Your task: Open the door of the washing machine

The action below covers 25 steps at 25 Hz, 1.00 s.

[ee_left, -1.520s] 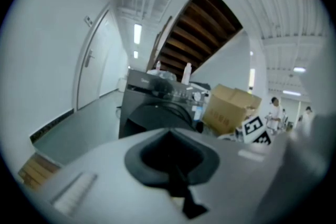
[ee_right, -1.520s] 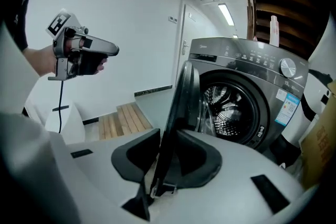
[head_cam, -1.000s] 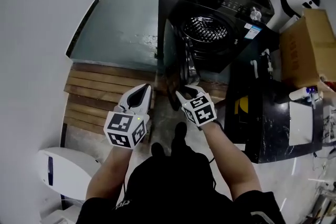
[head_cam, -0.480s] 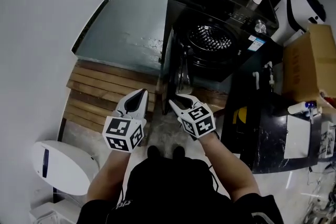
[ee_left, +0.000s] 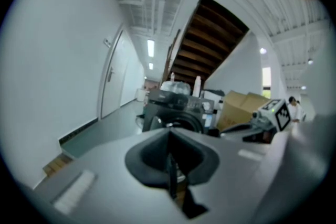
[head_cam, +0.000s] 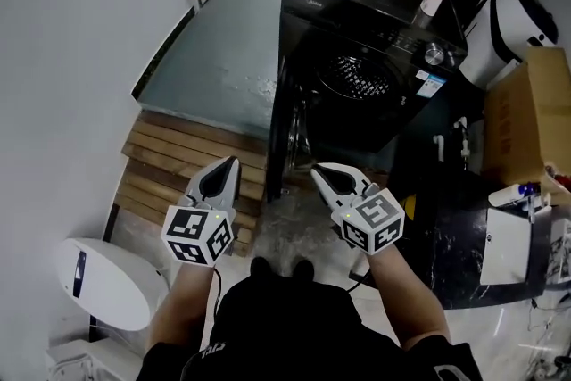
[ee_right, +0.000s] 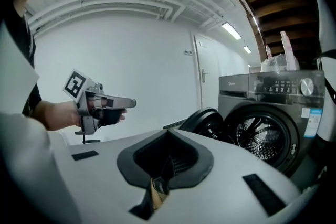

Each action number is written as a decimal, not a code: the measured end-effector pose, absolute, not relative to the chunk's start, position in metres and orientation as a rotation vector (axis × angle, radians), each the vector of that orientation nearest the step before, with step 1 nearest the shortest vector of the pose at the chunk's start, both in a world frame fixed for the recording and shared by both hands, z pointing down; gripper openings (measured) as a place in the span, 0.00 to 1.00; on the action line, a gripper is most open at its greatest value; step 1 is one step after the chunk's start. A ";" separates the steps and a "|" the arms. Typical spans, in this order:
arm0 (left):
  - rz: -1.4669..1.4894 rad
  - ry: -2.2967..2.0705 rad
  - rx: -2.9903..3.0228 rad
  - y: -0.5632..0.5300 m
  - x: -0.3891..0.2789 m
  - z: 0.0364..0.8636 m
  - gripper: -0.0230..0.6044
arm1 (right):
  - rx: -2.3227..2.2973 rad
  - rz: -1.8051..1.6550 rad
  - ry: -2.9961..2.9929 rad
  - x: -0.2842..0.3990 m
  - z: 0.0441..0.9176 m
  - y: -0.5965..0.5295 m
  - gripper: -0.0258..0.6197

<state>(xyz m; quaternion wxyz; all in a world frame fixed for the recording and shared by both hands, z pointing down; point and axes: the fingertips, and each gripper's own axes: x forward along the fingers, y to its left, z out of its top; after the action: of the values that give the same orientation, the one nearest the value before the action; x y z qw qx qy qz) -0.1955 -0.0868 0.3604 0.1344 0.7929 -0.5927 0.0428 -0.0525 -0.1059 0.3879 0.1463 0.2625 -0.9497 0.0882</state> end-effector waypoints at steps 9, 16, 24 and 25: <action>0.084 -1.733 2.372 -0.084 -0.185 0.327 0.04 | 0.779 0.219 -2.925 -0.035 0.326 -0.060 0.03; 0.039 -1.857 2.347 -0.068 -0.202 0.310 0.04 | 0.877 0.180 -2.987 -0.024 0.307 -0.057 0.03; 0.062 -1.868 2.350 -0.076 -0.196 0.315 0.04 | 0.901 0.112 -2.963 -0.019 0.300 -0.068 0.03; 0.063 -1.868 2.352 -0.078 -0.195 0.314 0.04 | 0.905 0.120 -2.963 -0.020 0.300 -0.069 0.03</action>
<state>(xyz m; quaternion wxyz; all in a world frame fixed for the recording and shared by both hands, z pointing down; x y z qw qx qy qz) -0.1951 -0.0777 0.3140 0.0688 0.7811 -0.6203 0.0208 -0.0201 -0.0693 0.3005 0.0205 0.2918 -0.9555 0.0388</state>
